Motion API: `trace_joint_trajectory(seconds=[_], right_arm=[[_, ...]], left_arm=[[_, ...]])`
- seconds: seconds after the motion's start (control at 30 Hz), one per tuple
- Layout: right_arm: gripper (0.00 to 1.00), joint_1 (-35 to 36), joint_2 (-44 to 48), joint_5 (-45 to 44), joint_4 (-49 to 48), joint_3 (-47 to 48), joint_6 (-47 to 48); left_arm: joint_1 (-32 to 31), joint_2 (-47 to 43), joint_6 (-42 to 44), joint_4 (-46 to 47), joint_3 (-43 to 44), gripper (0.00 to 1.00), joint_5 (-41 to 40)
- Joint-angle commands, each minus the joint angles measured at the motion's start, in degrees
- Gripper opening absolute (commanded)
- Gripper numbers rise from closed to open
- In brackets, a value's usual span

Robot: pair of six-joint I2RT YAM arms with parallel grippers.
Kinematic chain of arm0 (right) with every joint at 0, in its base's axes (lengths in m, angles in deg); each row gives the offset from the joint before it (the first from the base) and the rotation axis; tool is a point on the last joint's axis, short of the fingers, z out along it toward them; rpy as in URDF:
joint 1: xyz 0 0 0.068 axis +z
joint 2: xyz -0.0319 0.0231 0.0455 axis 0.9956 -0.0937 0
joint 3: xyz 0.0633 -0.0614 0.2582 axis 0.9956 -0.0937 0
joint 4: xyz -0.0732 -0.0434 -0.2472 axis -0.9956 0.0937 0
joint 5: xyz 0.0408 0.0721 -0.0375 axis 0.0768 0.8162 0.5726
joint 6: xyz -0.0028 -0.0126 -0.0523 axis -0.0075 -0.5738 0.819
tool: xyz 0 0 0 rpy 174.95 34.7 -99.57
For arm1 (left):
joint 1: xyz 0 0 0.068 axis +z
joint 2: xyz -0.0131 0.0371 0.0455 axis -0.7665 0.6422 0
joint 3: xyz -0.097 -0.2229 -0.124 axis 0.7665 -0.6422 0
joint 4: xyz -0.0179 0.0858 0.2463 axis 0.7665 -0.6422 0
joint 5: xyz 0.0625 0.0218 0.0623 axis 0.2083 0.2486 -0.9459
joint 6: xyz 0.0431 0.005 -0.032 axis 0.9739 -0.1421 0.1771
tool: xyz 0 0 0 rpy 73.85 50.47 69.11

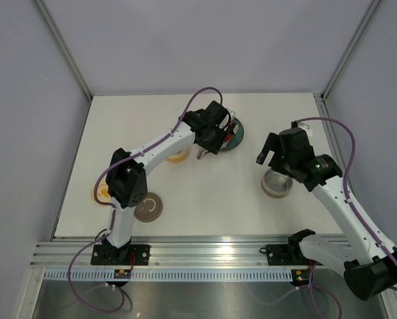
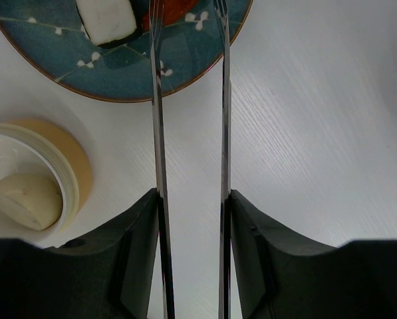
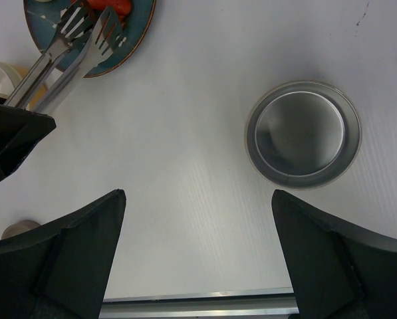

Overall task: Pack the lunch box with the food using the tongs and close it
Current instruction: Pick up the fake food from the plate.

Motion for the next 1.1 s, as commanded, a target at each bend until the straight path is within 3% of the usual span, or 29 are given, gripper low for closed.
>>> trace_joint_trajectory(seconds=[0.0,0.33,1.07], right_arm=[[1.00,0.1,0.2,-0.9,-1.0,0.5,-0.3],[0.99,0.1,0.1,-0.7,-1.0,0.7,-0.3],[0.99,0.1,-0.3,-0.4,-1.2,1.1,-0.5]], left_arm=[[-0.2,0.0,0.6,3.0,1.0,0.47,-2.0],[-0.2,0.7,1.7,2.6,1.0,0.48,-4.1],[-0.3,2.7,2.1,-1.2,2.4,0.43,-0.6]])
